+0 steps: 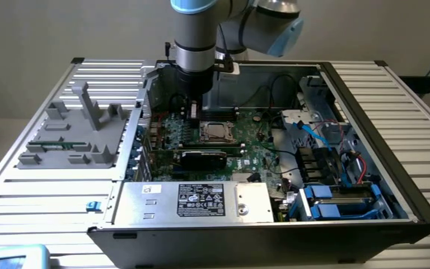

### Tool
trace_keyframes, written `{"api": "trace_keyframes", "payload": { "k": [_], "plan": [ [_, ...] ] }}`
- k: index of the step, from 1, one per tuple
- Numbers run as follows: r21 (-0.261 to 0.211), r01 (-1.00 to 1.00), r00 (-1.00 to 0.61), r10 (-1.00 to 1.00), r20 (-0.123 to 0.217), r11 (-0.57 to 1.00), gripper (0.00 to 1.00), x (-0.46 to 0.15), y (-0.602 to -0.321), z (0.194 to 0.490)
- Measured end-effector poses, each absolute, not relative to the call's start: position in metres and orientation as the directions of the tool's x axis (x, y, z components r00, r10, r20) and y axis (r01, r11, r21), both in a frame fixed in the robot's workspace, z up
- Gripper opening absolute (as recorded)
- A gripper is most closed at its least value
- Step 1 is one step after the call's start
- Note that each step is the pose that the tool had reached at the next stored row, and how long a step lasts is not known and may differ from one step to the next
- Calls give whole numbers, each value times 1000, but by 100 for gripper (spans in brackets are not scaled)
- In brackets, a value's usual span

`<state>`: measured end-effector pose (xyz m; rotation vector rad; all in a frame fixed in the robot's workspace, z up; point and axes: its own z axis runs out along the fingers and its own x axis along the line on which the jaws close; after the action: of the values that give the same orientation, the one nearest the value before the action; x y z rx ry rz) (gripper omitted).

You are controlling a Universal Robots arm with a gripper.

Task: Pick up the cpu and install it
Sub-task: 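Close the cpu cover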

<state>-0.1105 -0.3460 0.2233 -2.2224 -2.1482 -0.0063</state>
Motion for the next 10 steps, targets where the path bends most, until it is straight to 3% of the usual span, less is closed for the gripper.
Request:
{"api": "trace_keyframes", "payload": {
  "k": [10],
  "plan": [
    [-16,999,34,999,39,-33,11,-126,-346,252]
  ]
}}
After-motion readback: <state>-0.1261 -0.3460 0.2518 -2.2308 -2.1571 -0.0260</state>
